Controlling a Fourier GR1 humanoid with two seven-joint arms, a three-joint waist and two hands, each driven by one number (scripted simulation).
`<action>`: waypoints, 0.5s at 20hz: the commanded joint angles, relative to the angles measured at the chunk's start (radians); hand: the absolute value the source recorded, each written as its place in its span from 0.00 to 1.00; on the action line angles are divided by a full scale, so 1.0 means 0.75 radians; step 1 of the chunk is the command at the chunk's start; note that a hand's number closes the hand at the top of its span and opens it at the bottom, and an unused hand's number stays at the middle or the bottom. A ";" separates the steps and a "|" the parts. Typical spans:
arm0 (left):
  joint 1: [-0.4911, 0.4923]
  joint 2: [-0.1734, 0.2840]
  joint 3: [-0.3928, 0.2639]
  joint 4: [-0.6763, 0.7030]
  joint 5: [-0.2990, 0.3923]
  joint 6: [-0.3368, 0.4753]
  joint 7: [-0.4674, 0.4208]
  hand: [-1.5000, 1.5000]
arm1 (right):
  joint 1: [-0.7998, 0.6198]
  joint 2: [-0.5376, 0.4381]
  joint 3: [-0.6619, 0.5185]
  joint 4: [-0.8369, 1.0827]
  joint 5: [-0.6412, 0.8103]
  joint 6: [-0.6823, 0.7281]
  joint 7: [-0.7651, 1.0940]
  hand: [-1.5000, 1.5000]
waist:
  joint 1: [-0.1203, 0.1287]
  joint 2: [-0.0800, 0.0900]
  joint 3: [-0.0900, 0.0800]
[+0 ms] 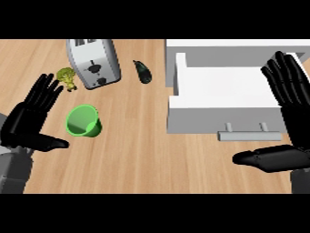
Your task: Pick up the cup, place it into the drawer and close the drawer
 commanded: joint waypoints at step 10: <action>-0.209 0.074 0.030 0.806 -0.278 -0.004 -0.527 0.00 | -0.073 -0.021 -0.041 -0.008 -0.006 0.017 0.041 0.00 | -0.011 0.002 -0.001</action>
